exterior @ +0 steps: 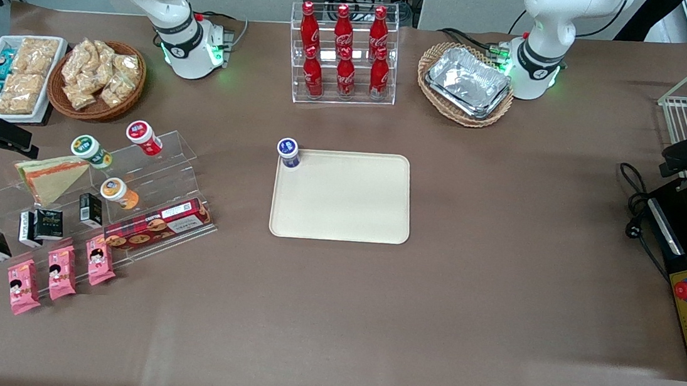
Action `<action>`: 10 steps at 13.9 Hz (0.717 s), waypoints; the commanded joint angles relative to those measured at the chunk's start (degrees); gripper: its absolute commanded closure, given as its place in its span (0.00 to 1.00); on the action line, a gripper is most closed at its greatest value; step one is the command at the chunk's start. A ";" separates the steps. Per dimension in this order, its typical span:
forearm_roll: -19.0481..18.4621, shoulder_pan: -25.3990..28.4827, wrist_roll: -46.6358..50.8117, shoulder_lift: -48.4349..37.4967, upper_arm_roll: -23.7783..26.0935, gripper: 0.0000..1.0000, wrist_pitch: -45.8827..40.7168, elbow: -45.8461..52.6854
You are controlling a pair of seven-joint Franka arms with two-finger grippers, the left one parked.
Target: Place sandwich on tray
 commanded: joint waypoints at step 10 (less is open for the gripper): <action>-0.58 -0.42 0.74 -3.72 0.15 0.00 -4.64 -1.82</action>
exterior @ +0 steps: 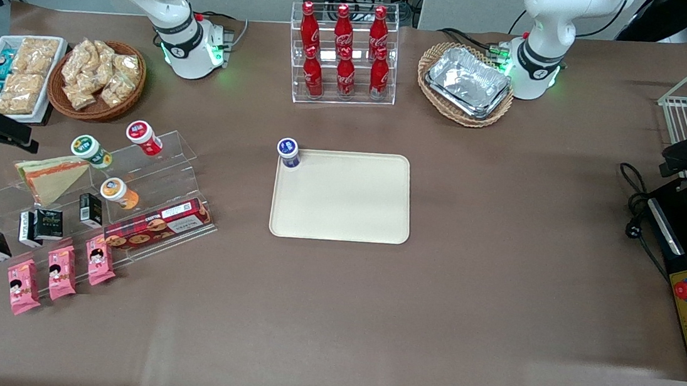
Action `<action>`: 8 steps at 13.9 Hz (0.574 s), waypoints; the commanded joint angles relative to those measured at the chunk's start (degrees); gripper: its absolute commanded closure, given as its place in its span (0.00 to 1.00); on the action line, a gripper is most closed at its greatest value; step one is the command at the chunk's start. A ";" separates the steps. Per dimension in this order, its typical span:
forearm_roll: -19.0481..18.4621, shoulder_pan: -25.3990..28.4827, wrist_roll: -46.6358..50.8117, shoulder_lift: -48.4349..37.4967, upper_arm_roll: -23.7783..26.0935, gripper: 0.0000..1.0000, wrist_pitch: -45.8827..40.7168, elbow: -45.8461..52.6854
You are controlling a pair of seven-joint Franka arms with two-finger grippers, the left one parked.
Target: Place sandwich on tray
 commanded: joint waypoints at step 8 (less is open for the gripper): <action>-7.08 -0.55 -5.74 -6.26 0.23 0.00 -1.63 -6.82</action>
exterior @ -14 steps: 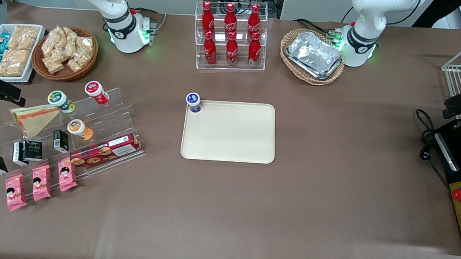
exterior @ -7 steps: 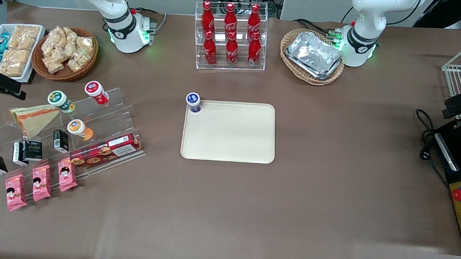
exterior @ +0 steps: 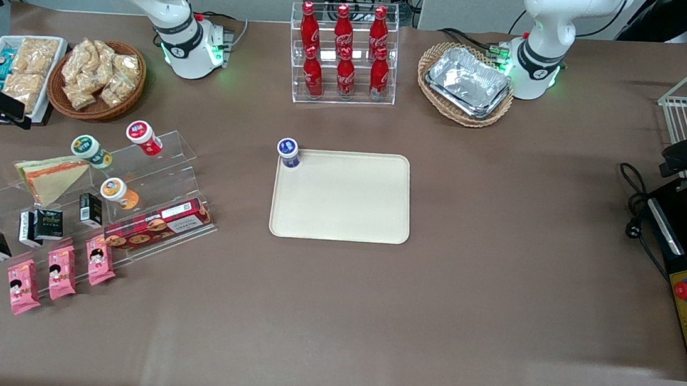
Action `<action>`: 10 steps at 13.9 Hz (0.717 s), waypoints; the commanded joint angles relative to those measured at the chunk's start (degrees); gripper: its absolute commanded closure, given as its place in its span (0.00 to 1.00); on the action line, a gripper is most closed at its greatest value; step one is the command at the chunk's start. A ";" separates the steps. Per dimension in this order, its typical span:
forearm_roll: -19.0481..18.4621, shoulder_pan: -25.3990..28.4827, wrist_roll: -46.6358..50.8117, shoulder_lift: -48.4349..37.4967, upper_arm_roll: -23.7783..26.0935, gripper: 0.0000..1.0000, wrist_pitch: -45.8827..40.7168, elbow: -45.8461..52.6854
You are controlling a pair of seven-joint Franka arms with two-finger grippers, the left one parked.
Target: Place sandwich on tray
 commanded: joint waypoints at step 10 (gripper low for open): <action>-0.72 -1.77 9.14 -0.85 -1.41 0.00 2.78 -3.71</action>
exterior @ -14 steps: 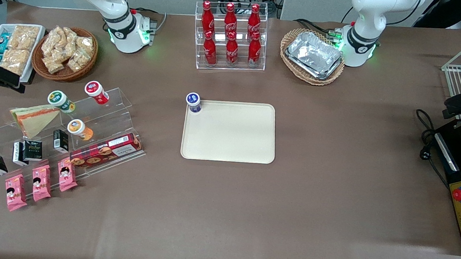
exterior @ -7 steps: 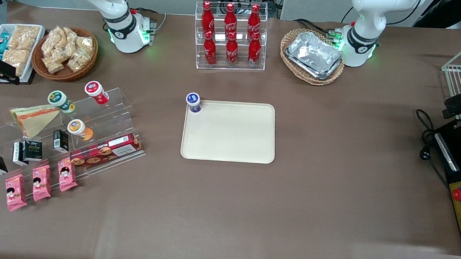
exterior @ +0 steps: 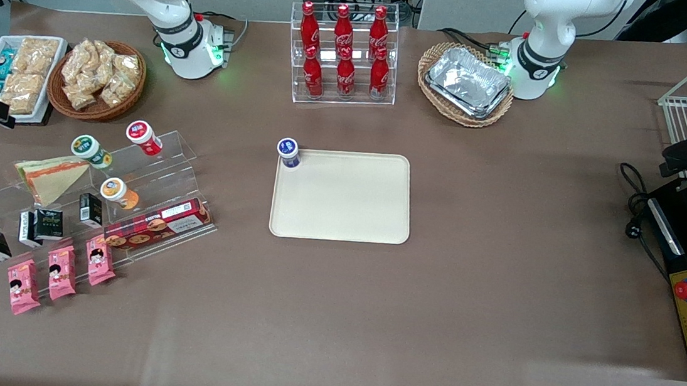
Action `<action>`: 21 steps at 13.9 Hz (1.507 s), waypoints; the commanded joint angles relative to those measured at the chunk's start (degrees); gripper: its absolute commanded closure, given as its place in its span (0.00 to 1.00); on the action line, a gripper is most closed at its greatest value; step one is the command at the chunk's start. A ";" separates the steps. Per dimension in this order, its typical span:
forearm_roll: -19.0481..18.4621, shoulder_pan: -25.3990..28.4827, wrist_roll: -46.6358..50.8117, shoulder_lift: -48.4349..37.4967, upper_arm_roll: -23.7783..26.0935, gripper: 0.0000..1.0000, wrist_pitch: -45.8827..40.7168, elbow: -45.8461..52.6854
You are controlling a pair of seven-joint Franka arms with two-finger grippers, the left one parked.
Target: Place sandwich on tray
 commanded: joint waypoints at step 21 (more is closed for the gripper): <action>8.70 -11.38 26.45 -0.80 0.32 0.00 29.52 -21.81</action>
